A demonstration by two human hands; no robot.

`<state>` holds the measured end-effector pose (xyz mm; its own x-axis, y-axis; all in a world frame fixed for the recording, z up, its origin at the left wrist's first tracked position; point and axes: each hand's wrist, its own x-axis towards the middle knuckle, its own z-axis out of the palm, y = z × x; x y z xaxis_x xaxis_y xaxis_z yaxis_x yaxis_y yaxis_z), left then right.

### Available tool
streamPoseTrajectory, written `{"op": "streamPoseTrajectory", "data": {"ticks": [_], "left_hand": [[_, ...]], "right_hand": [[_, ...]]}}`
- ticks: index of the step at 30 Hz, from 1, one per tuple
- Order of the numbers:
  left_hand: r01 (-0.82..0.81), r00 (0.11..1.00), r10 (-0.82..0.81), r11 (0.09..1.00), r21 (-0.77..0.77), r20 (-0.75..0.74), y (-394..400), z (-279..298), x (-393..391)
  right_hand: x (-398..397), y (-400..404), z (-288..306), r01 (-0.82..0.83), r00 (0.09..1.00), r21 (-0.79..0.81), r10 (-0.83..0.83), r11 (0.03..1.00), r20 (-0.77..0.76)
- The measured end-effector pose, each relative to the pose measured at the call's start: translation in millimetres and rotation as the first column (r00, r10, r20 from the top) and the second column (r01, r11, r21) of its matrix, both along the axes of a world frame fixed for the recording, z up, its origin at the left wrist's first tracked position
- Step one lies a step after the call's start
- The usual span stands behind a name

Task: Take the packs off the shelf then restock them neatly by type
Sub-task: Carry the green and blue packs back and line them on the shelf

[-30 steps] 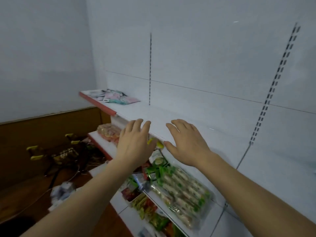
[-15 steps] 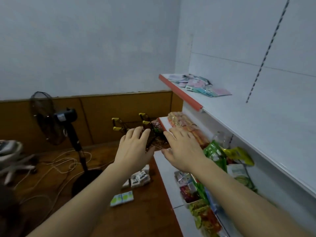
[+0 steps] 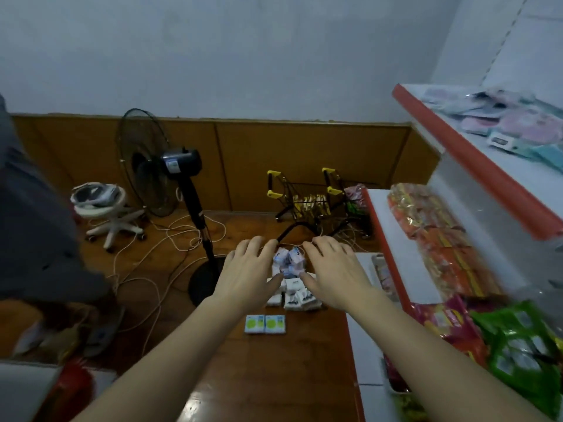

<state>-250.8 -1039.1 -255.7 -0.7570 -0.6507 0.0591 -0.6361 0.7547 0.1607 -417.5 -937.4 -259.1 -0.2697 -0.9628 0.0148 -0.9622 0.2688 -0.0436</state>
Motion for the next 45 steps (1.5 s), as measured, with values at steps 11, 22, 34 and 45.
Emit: {"op": "streamPoseTrajectory", "data": {"ticks": [11,22,34,45], "left_hand": [[-0.056,0.994,0.040,0.985,0.161,0.105,-207.2,-128.4,-47.1],[-0.090,0.962,-0.001,0.943,0.322,0.272,-338.0,-331.3,-85.5],[-0.131,0.875,-0.100,0.894,0.430,0.474,-343.0,-643.6,-87.0],[-0.156,0.855,-0.125,0.864,0.478,0.504,-321.2,-865.6,-91.6]], "right_hand": [[-38.6,-194.8,-108.6,-0.007,0.999,0.203,-0.002,0.979,0.041],[-79.6,-304.4,-305.5,0.003,0.985,0.429,-0.075,0.903,0.152],[-103.3,-320.8,-624.1,-0.051,0.968,0.523,-0.087,0.851,0.235],[-103.4,-305.8,-860.4,-0.060,0.940,0.642,-0.174,0.764,0.295]]}}
